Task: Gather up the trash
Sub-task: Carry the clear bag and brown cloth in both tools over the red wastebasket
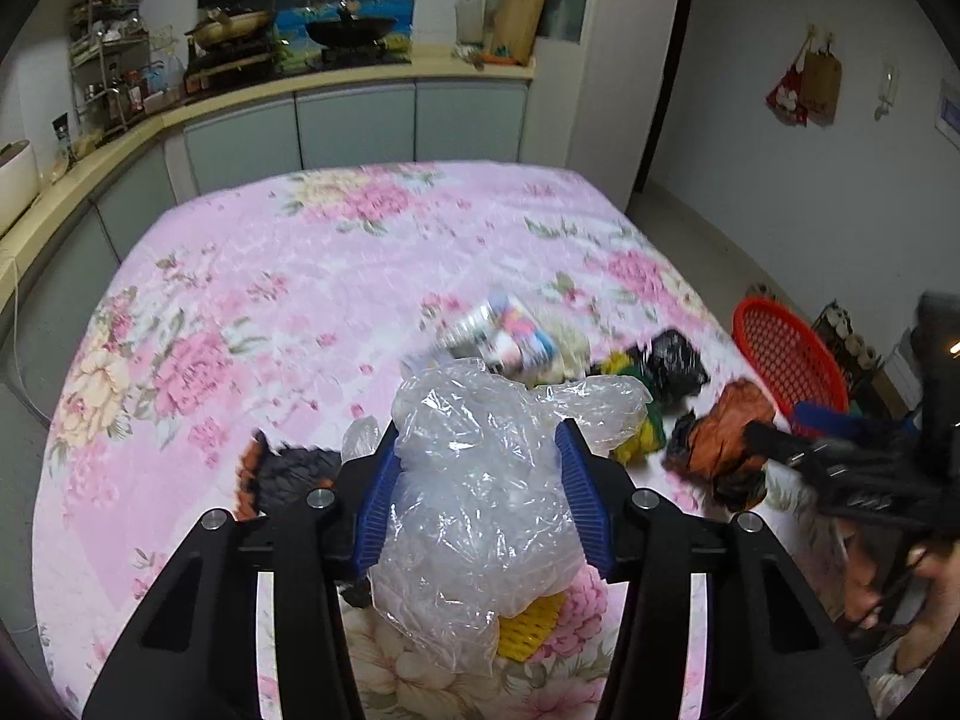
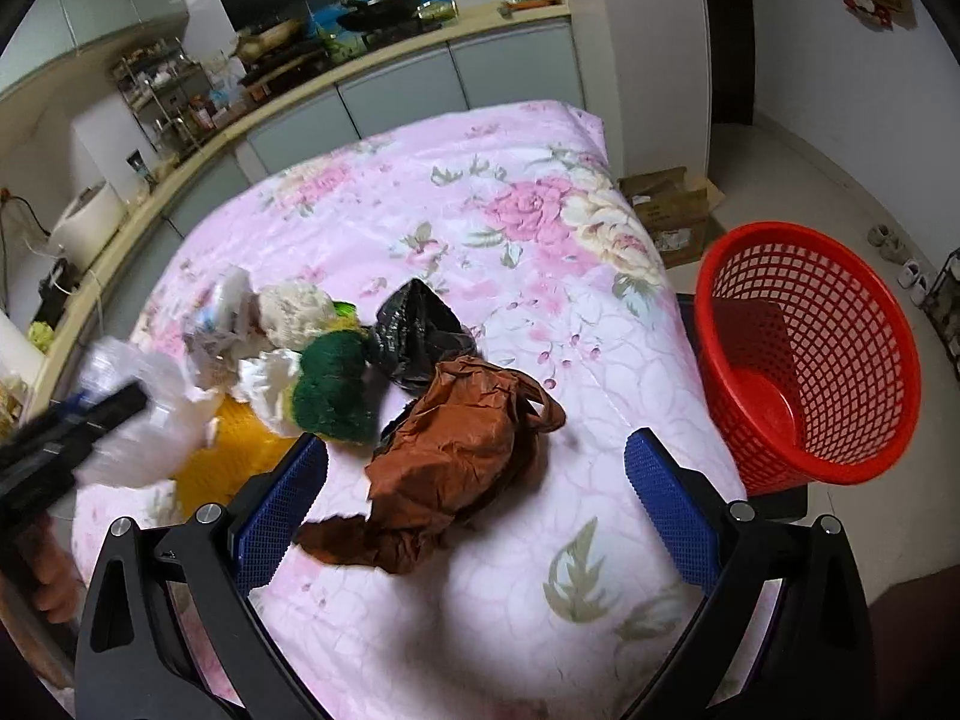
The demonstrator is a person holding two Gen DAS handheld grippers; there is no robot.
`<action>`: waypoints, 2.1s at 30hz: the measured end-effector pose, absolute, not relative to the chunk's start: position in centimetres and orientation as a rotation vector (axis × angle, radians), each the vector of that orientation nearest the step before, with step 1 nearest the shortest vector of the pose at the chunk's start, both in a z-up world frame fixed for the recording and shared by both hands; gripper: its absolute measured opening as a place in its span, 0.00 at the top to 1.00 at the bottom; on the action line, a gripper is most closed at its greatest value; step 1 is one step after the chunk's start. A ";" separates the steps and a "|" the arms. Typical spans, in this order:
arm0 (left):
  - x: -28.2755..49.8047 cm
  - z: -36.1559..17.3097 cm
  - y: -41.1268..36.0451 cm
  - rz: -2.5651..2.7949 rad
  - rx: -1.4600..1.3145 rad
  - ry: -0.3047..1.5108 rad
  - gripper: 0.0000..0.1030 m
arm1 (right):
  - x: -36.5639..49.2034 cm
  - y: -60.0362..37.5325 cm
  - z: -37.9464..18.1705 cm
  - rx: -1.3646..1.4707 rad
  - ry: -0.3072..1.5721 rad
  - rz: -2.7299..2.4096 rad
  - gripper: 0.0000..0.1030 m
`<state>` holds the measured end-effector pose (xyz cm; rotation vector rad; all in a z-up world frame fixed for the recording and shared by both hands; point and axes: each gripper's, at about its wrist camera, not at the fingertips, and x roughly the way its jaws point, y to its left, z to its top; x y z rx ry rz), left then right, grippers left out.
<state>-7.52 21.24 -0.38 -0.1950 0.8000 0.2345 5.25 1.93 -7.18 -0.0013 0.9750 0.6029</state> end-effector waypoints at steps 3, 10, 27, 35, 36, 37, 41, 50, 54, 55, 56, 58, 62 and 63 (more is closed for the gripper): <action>-7.8 0.6 21.7 0.251 -0.203 0.765 0.53 | 5.9 3.1 -8.1 -0.027 0.985 0.597 0.07; -7.7 1.1 22.0 0.269 -0.200 0.747 0.53 | 6.3 4.0 -9.6 -0.066 1.034 0.630 0.44; -7.1 2.0 21.6 0.286 -0.173 0.721 0.53 | 5.5 1.5 -5.3 -0.017 0.911 0.637 0.52; -5.8 3.2 21.6 0.289 -0.155 0.692 0.53 | 6.1 1.7 -2.6 0.000 0.841 0.648 0.52; -5.4 3.4 21.6 0.289 -0.152 0.686 0.53 | 6.2 1.7 -2.3 0.004 0.833 0.648 0.52; -5.0 3.6 21.6 0.289 -0.150 0.682 0.53 | 6.3 1.7 -2.0 0.005 0.827 0.647 0.52; -3.6 4.1 21.3 0.284 -0.139 0.665 0.53 | 7.0 1.7 -1.0 0.015 0.799 0.641 0.52; -0.5 5.1 19.9 0.254 -0.115 0.634 0.53 | 8.8 0.6 0.6 0.049 0.749 0.599 0.52; 1.1 5.4 19.0 0.234 -0.106 0.628 0.53 | 9.7 -0.3 0.9 0.066 0.733 0.573 0.52; 1.6 5.4 18.6 0.226 -0.101 0.628 0.53 | 9.9 -0.4 1.0 0.069 0.731 0.567 0.52; 1.9 5.4 18.2 0.219 -0.094 0.628 0.53 | 10.1 -0.7 1.0 0.073 0.728 0.558 0.52; 2.7 5.5 17.4 0.205 -0.082 0.628 0.53 | 10.5 -1.4 1.1 0.084 0.722 0.544 0.52; 4.5 5.2 15.7 0.162 -0.077 0.635 0.53 | 11.3 -2.9 1.1 0.108 0.714 0.503 0.52; 4.8 5.1 15.3 0.154 -0.077 0.637 0.53 | 11.5 -3.4 1.1 0.115 0.714 0.492 0.52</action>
